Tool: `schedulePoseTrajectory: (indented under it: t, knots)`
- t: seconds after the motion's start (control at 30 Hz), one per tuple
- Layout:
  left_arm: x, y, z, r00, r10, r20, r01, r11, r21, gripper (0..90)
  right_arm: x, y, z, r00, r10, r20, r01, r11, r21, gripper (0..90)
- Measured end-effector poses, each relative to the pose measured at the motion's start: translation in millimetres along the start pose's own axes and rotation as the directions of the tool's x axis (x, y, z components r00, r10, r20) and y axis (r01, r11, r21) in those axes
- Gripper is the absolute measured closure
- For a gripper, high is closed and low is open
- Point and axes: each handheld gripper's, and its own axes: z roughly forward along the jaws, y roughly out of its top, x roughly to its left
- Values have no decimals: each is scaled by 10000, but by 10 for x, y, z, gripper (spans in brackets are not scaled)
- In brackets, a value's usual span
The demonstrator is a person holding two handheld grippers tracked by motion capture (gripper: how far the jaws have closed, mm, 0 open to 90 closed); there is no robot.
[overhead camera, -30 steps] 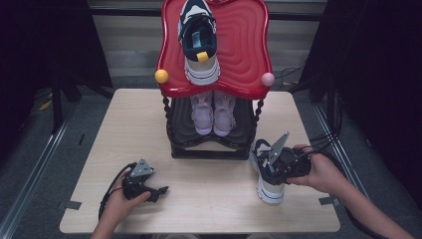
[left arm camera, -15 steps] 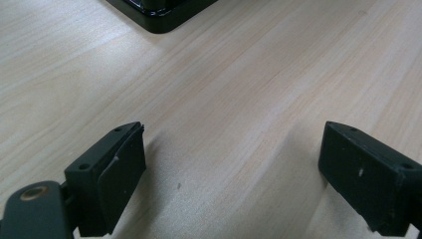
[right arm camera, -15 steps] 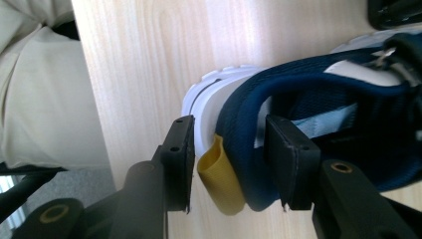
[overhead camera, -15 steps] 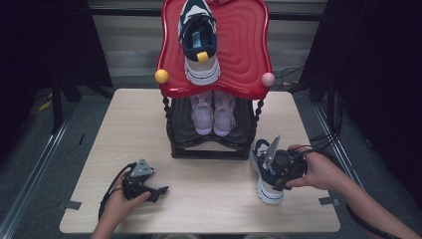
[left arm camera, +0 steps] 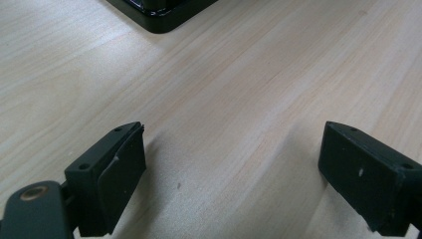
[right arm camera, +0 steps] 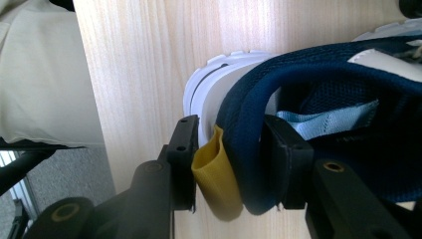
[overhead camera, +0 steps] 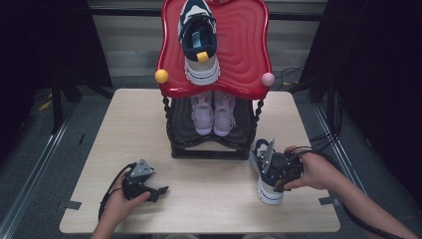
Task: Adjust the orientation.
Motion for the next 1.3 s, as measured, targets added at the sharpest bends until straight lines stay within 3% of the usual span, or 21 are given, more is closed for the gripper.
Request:
schedulePoseTrajectory:
  t: [0.37, 0.43, 0.8, 0.9, 0.93, 1.07, 1.1, 1.23, 1.3]
  knots:
    - [0, 0, 0, 10000, -1, 4, 1, 10000, -1, 108, -9, 49, 127, 9997, -216, -146, 222, 9989, 414, 618]
    - [0, 0, 1, 10000, -8, 20, 8, 10000, -2, 108, 18, 54, 130, 9998, 128, -147, -118, 9976, 675, 623]
    - [0, 0, 0, 10000, 1, 1, -1, 10000, -1, 108, -15, 96, 192, 9975, -453, -546, 504, 9941, 963, 682]
    - [1, 0, 0, 10000, 5, 3, -5, 10000, 0, 108, -1, 107, 187, 9979, -238, -606, 306, 9930, 1138, 695]
    - [0, 0, 0, 10000, 6, 2, -6, 10000, 3, 108, -16, 104, 192, 9972, -349, -660, 419, 9933, 1077, 698]
    - [0, 0, 1, 10000, -9, 24, 9, 10000, 0, 108, -14, 100, 174, 9960, 250, -863, -178, 9964, 824, 706]
    - [0, 0, 1, 10000, -15, 28, 15, 10000, -5, 108, -28, 99, 174, 9956, 212, -916, -159, 9981, 587, 706]
    - [0, 0, 0, 10000, -1, 5, 1, 10000, -1, 108, -25, 125, 183, 9951, 233, -963, -174, 9979, 617, 706]
    - [0, 0, 1, 10000, -10, 23, 10, 10000, -5, 108, -16, 110, 173, 9940, 555, -942, -494, 9966, 655, 702]
